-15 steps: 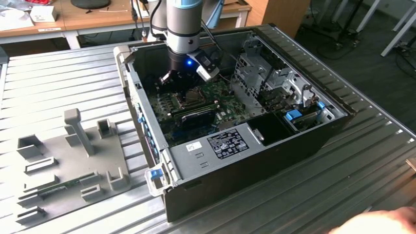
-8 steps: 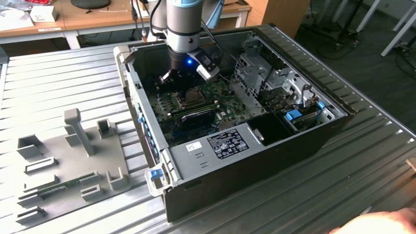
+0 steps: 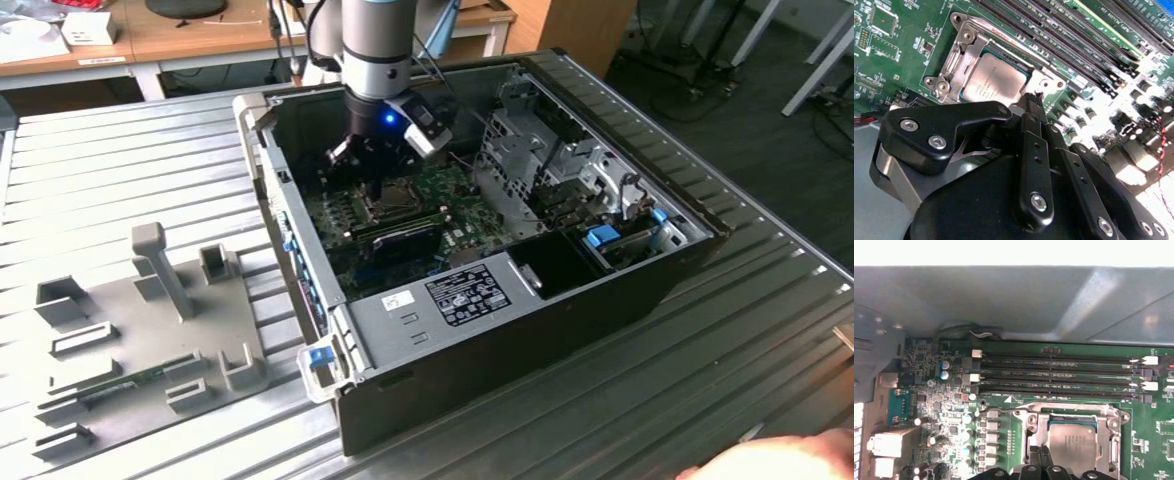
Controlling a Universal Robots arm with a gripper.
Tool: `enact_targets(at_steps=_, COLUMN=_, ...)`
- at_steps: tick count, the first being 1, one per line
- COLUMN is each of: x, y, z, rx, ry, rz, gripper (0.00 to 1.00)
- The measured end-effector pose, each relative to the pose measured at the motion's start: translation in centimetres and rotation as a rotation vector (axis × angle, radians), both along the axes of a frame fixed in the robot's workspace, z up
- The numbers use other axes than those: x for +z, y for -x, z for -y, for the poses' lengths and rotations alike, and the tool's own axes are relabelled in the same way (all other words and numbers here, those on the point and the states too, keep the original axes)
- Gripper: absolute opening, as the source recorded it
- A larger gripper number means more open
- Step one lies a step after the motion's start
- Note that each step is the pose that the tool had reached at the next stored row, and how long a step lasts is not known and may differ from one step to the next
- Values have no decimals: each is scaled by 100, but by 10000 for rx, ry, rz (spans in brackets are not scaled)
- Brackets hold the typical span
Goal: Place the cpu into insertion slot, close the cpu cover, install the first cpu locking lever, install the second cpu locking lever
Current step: 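Close the cpu cover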
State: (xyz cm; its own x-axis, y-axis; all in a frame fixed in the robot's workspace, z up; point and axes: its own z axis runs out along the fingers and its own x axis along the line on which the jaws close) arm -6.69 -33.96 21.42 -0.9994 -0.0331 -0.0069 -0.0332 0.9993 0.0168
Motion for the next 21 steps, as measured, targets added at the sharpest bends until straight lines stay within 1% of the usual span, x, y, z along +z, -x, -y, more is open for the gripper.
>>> enact_targets(at_steps=3, x=52, y=0, z=0, rx=0, ry=-1, rz=1, gripper=11)
enact_targets(at_steps=5, x=70, y=0, z=0, rx=0, ry=0, rz=0, gripper=11)
enact_targets(at_steps=15, x=70, y=-2, z=0, rx=2, ry=-15, rz=2, gripper=11)
enact_targets(at_steps=17, x=71, y=-17, z=0, rx=2, ry=-15, rz=1, gripper=11)
enact_targets(at_steps=21, x=70, y=-81, z=0, rx=0, ry=-15, rz=1, gripper=11)
